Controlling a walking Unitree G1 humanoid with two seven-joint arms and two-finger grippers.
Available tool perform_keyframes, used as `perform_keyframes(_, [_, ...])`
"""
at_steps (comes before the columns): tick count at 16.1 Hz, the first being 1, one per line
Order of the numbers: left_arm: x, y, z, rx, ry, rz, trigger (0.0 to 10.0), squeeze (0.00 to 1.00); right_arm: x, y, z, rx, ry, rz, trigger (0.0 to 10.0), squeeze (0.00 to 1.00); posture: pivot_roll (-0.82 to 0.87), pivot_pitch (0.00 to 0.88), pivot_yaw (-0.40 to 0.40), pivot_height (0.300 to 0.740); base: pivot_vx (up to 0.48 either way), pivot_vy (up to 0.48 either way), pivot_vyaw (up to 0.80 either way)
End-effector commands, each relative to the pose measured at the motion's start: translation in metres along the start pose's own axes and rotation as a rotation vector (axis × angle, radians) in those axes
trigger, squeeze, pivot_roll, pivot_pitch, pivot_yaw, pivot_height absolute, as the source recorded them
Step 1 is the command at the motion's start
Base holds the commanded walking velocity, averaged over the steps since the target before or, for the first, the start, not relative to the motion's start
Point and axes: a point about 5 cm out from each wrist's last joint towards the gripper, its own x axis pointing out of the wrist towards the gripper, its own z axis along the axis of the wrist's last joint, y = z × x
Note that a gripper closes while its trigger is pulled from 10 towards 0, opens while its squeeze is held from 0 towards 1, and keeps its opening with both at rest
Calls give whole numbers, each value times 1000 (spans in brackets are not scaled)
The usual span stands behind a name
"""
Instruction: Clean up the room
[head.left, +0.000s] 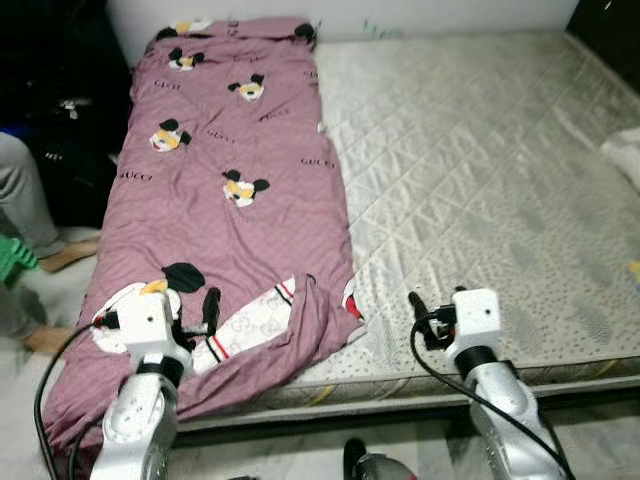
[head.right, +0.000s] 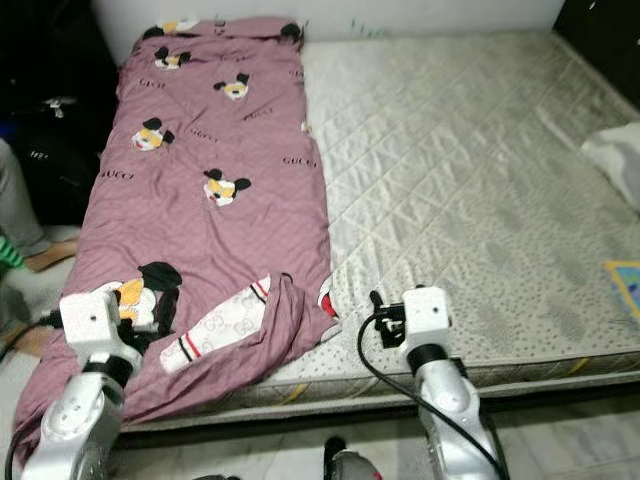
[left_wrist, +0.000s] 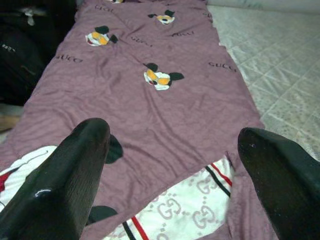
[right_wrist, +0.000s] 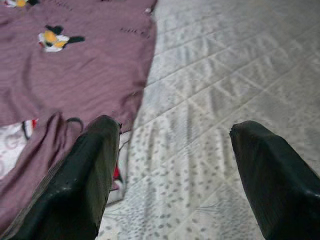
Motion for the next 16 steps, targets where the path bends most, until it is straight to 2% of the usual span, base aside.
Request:
perform_keyframes(1, [0, 2, 0, 5, 10, -3, 10000, 0, -3, 0, 3, -6, 1, 7, 10000, 0, -15, 267, 35, 725, 0, 0, 0])
perform_keyframes(6, [1, -19, -5, -31, 36, -44, 10000, 0, -5, -2, 2, -19, 20, 24, 10000, 0, -27, 266, 31, 669, 0, 0, 0])
perform_keyframes(10, [9, -18, -1, -30, 17, -38, 10000, 0, -2, -3, 3, -27, 23, 24, 10000, 0, -33, 255, 34, 618, 0, 0, 0])
perform_keyframes(13, [16, -21, 2, -35, 0, -36, 10000, 0, 1, -4, 2, -32, 25, 18, 10000, 0, -37, 235, 35, 614, 0, 0, 0])
perform_keyframes(16, [16, -22, 1, -39, -1, -32, 10000, 0, 1, -5, 2, -44, 25, 22, 10000, 0, -41, 227, 35, 614, 0, 0, 0])
